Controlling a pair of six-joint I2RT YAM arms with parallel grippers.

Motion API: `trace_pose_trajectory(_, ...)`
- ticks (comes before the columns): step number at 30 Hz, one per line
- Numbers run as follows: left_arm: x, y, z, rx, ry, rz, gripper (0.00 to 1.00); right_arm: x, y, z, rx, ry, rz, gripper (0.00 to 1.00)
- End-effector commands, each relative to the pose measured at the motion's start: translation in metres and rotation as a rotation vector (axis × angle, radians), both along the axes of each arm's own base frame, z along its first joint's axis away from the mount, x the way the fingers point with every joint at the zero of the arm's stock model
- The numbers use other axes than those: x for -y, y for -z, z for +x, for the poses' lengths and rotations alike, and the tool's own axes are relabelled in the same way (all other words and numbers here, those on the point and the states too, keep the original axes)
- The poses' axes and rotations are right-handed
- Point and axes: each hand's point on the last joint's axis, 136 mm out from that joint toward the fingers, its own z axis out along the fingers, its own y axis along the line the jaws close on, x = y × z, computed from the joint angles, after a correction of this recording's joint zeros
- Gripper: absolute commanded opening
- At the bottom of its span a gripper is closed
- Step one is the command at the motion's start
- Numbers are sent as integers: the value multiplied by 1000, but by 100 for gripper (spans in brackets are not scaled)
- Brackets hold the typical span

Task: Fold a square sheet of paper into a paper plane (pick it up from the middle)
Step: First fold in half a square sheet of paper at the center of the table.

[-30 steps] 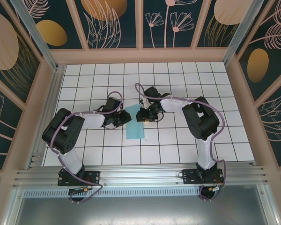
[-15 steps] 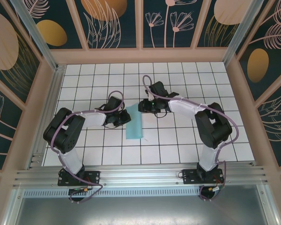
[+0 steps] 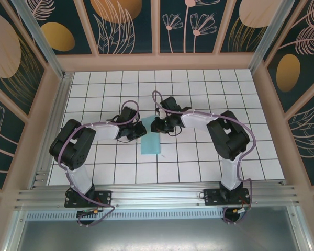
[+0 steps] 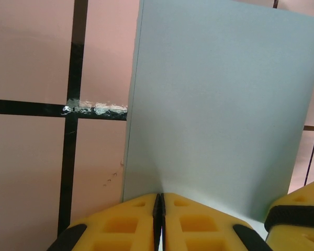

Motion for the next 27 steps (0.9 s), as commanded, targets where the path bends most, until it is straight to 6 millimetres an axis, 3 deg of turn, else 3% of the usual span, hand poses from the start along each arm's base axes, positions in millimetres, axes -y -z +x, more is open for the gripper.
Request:
trace_pose_trajectory(1,-33,50,-34,-151,-11,180,13,6,15,-4,-51,5,-18,23)
trace_pose_trajectory(8,-39,58,-39,-167,-15,212,13,16,35,-6,-110,38,-40,22)
trace_pose_trajectory(16,-35,52,-33,-150,-8,198,13,45,63,-8,-188,113,-116,14)
trace_pose_trajectory(19,-15,27,-19,-87,18,107,13,44,65,-11,-191,79,-115,11)
trace_pose_trajectory(25,23,-62,29,135,78,-53,17,46,68,-17,-193,19,-120,10)
trace_pose_trajectory(27,31,-73,38,168,94,-70,17,47,69,-18,-195,12,-124,10)
